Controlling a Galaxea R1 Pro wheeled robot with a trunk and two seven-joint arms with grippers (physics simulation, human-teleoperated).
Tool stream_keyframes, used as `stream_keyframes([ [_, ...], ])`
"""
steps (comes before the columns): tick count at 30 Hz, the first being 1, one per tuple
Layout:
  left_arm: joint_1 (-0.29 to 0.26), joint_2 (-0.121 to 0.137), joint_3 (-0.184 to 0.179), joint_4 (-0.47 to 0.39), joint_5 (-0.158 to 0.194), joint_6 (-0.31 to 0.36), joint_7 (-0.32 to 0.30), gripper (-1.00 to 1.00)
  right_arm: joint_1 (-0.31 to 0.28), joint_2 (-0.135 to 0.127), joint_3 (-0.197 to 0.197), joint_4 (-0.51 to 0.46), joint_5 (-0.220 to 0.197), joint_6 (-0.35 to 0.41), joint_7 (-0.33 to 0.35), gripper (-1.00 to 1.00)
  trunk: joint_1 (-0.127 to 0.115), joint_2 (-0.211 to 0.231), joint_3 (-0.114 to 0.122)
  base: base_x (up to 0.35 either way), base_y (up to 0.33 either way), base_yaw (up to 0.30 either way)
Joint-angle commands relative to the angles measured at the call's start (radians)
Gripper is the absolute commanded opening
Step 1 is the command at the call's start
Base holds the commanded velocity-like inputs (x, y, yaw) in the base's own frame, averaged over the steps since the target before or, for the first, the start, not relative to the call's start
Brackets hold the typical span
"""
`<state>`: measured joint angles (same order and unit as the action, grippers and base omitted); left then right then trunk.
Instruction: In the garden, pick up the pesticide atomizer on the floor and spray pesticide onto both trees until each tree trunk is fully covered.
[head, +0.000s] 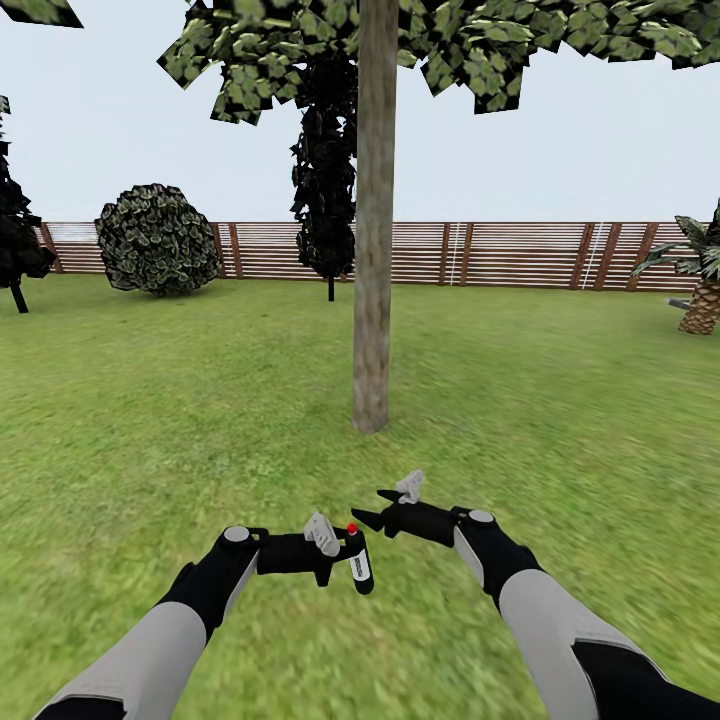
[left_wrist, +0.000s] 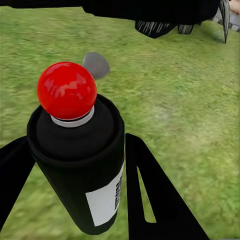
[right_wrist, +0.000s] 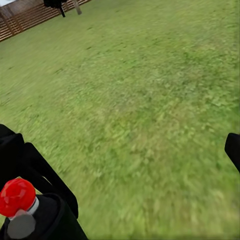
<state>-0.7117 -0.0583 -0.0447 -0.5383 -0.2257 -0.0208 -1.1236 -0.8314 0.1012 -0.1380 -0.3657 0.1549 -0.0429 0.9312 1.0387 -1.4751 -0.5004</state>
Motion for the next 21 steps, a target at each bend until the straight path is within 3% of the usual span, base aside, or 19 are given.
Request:
stream_keyframes([
  [1, 0.0, 0.0, 0.0, 0.0, 0.0, -0.001, 0.001, -1.0, 0.0, 0.0, 0.0, 0.001, 0.0, 0.0, 0.0, 1.0, 0.0, 0.0, 0.0, 0.0, 0.0, 0.0],
  [21, 0.0, 0.0, 0.0, 0.0, 0.0, -0.001, 0.001, -1.0, 0.0, 0.0, 0.0, 0.004, 0.002, 0.0, 0.0, 1.0, 0.0, 0.0, 0.0, 0.0, 0.0, 0.0],
])
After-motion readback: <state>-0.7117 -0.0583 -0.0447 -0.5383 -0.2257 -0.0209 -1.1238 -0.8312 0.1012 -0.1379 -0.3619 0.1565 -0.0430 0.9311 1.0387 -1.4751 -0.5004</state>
